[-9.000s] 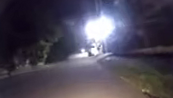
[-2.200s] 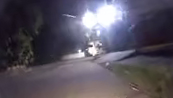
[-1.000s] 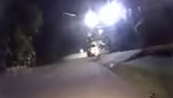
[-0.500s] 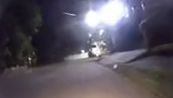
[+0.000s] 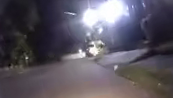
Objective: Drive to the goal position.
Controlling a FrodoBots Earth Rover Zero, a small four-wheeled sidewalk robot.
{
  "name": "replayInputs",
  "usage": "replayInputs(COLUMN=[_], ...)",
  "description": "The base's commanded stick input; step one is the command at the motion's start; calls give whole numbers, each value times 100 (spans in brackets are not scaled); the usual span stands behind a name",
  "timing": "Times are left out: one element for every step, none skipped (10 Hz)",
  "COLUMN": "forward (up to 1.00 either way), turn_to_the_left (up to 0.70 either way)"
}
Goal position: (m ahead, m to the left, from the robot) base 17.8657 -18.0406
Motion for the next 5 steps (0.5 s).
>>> replayInputs(forward=[70, 70, 70, 70, 70], turn_to_the_left=[-35, -27, 0, 0, 0])
